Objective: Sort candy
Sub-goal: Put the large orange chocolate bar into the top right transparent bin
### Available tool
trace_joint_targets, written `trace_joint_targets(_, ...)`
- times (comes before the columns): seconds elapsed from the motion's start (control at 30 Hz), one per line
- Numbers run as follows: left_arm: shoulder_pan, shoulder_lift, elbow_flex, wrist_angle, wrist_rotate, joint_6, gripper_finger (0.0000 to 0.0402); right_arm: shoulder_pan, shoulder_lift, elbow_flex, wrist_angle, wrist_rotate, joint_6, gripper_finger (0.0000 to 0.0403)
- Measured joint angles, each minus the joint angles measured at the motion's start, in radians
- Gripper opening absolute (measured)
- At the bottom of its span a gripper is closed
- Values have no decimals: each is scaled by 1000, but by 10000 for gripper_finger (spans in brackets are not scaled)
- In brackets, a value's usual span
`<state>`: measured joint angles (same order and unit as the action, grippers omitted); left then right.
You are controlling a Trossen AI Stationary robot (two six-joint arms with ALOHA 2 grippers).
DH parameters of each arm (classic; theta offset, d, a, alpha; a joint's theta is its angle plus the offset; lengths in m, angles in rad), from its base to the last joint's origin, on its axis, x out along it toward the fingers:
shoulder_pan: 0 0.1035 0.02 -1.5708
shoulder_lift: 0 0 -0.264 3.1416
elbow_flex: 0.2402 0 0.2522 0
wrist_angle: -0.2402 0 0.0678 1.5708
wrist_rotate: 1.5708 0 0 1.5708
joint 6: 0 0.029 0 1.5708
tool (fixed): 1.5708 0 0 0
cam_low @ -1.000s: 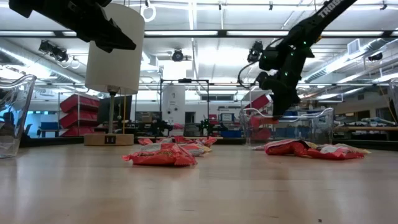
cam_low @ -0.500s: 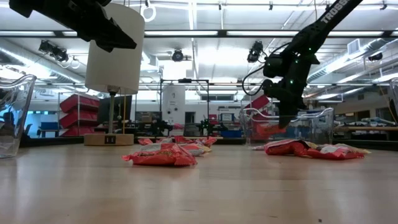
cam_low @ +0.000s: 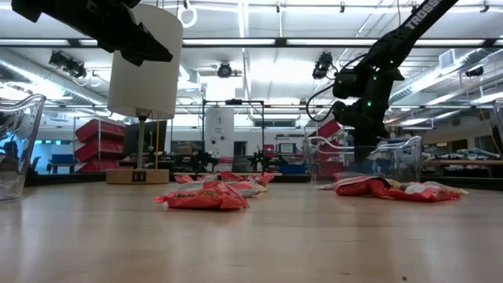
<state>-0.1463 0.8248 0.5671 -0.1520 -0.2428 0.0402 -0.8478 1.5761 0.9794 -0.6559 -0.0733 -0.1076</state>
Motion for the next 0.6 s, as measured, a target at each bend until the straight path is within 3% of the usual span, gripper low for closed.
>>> trace_joint_targets(0.27,0,0,0,0,0,0,101,3,-45,0,-1,4,-10,85)
trace_joint_targets(0.6,0,0,0,0,0,0,101,103,-268,0,-11,19,9,85)
